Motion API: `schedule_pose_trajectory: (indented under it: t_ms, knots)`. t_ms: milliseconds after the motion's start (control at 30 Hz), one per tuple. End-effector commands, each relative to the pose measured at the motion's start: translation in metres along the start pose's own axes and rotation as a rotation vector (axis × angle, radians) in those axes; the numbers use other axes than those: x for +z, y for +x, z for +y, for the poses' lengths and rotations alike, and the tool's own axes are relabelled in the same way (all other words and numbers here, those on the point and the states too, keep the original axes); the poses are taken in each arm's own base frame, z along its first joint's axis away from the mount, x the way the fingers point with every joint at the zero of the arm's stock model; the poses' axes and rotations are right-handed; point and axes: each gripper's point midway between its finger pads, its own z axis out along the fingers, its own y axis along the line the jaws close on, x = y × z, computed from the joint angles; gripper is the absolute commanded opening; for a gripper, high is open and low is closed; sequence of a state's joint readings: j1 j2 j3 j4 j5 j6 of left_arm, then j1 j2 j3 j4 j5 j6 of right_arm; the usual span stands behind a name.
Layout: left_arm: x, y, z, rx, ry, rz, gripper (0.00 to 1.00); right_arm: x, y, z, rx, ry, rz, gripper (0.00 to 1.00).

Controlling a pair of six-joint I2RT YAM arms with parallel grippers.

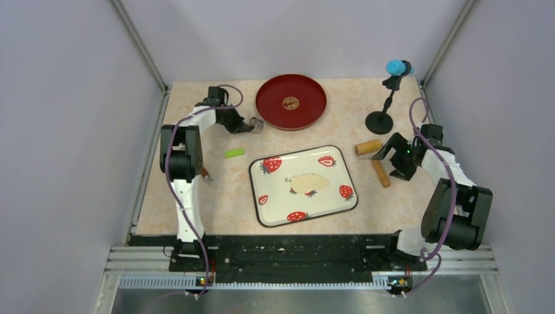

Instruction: Roll out the dumpling wrappers from the dough

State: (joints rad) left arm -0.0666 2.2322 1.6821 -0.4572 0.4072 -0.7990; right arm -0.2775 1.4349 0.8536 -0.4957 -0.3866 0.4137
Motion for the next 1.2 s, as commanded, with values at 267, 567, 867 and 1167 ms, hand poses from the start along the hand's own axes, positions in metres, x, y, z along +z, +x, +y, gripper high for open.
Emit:
schedule_pose_trajectory:
  t_ms: [267, 567, 867, 1167]
  knots:
    - [-0.089, 0.018, -0.039, 0.175, 0.122, -0.086, 0.00, -0.009, -0.006, 0.026, -0.069, -0.072, 0.007, 0.91]
    - [-0.122, 0.102, -0.023, 0.196, 0.158, -0.018, 0.00, -0.008, 0.013, 0.045, -0.105, -0.121, 0.053, 0.91]
    - [-0.111, 0.199, -0.034, 0.326, 0.147, 0.109, 0.00, -0.006, 0.044, 0.049, -0.106, -0.149, 0.102, 0.91]
    - [-0.086, 0.237, -0.047, 0.530, 0.044, 0.176, 0.00, -0.007, 0.058, 0.047, -0.103, -0.161, 0.123, 0.91]
